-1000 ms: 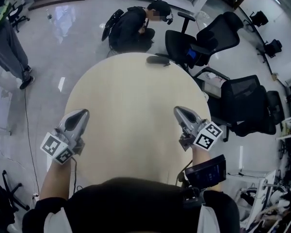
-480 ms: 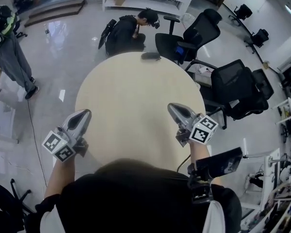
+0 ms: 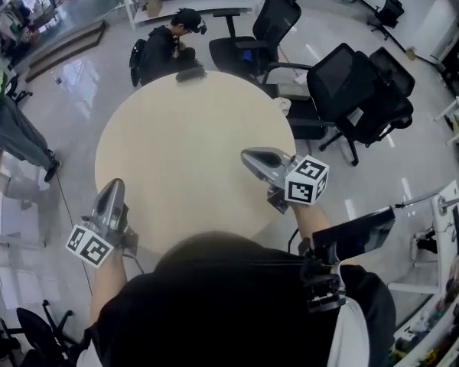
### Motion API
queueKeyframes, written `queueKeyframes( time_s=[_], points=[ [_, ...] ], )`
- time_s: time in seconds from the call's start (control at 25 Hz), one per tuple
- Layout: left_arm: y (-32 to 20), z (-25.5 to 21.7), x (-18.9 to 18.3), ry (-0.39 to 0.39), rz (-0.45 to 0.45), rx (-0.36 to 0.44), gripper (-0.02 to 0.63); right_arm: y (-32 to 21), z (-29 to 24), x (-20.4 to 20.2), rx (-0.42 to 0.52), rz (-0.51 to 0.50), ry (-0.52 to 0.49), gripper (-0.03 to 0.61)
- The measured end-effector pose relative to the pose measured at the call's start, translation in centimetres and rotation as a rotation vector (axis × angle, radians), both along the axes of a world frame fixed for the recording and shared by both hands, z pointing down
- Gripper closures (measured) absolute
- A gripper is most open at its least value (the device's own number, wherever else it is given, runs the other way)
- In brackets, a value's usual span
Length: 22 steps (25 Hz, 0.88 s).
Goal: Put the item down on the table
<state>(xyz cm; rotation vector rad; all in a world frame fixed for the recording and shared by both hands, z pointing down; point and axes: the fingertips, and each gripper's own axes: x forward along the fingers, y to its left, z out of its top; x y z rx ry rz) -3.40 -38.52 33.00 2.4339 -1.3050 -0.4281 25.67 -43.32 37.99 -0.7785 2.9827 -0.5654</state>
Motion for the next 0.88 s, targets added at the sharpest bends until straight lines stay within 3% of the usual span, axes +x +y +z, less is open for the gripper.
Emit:
queueKeyframes(
  time_s=[0.16,0.4,0.6,0.88],
  points=[
    [1.0,0.2,5.0,-0.014,0.05,-0.01,0.615,0.4,0.6,2.7,-0.025,-0.022,-0.025,0.565],
    [1.2,-0.1,7.4,-0.015,0.153,0.001,0.615,1.3,1.3,2.8,-0.062,-0.002,-0.035,0.565],
    [0.7,-0.6,4.6,-0.003,0.213,0.045,0.615,2.0,0.7,0.4,-0.054,0.059,-0.017,0.565],
    [-0.1,-0.5,-1.1,-0.041,0.259,0.06,0.615,2.2,-0.1,-6.1,-0.018,0.12,0.013,0.566]
  ],
)
